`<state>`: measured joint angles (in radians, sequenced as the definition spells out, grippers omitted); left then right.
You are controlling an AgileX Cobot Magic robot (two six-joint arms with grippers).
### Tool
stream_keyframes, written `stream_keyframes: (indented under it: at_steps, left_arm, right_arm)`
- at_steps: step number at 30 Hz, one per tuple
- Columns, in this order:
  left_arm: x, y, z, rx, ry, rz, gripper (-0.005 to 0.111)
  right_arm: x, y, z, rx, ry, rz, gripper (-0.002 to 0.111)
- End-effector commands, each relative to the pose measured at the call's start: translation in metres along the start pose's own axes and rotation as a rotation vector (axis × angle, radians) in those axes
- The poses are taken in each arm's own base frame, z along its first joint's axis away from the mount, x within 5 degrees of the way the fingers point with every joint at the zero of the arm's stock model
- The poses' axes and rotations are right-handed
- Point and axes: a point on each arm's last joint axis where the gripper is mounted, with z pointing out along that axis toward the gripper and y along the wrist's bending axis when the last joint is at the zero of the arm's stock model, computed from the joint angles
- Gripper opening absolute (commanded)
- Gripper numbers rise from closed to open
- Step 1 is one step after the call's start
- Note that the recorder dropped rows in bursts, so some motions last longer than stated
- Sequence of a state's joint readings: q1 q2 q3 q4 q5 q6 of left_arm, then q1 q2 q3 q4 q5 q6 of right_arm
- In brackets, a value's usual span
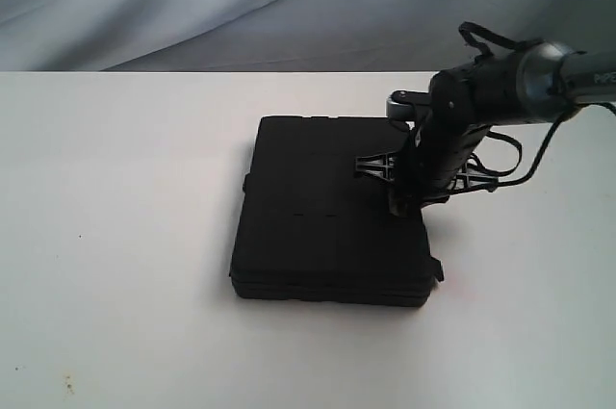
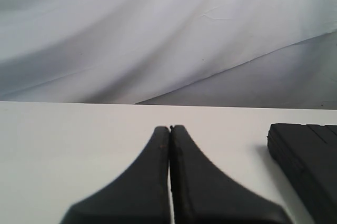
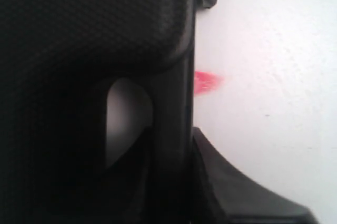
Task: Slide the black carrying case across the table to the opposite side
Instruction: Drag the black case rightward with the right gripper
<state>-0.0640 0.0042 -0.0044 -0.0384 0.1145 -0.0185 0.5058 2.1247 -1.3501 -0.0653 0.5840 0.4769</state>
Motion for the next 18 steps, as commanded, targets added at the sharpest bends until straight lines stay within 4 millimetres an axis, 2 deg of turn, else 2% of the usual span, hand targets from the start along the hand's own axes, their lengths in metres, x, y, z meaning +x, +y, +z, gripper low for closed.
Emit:
stream_keyframes:
  at_steps: [1,18]
  left_arm:
    - [0.001,0.000,0.000,-0.002,-0.006,-0.007,0.000]
    - [0.001,0.000,0.000,-0.002,-0.006,-0.007,0.000]
  right_arm:
    - [-0.006,-0.024,-0.006,0.043,-0.022,-0.036,0.000]
    - [-0.017,-0.068,-0.006,0.104,-0.003,-0.099,0.000]
